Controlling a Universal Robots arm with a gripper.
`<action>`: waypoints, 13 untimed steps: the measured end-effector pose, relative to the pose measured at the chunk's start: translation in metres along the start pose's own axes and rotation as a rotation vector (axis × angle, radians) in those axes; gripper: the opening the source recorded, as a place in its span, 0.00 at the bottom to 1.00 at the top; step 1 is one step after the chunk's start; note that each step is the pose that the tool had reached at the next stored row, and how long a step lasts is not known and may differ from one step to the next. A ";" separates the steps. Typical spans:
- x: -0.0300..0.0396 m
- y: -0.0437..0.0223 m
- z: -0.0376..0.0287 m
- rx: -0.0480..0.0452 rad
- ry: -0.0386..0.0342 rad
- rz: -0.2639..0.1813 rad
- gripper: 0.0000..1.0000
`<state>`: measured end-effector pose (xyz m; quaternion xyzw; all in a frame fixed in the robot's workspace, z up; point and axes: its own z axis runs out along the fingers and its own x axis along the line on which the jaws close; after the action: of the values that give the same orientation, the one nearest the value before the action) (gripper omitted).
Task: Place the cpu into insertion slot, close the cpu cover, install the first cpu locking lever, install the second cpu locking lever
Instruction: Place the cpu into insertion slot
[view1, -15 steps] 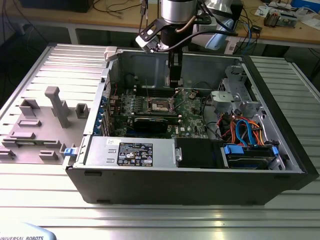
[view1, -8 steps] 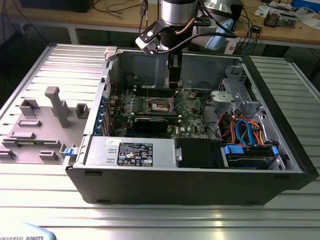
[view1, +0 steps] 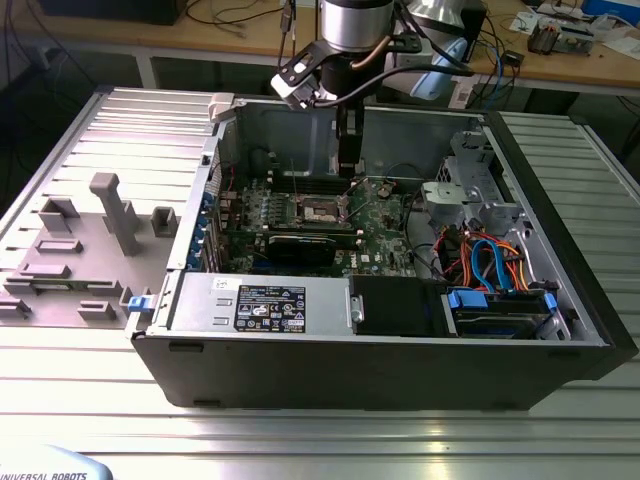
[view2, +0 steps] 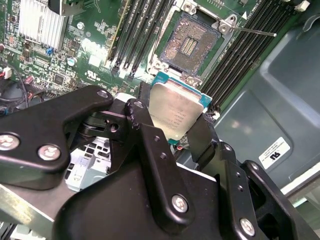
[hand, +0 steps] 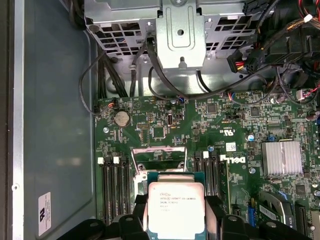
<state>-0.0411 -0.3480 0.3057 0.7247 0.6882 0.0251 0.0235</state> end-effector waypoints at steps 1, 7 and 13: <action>0.0000 0.0000 0.0005 0.0001 0.0000 0.000 0.54; 0.0000 -0.0003 0.0042 0.0001 -0.0002 0.000 0.54; 0.0000 -0.0003 0.0052 0.0000 -0.0006 0.000 0.54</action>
<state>-0.0410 -0.3480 0.3005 0.7246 0.6883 0.0249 0.0237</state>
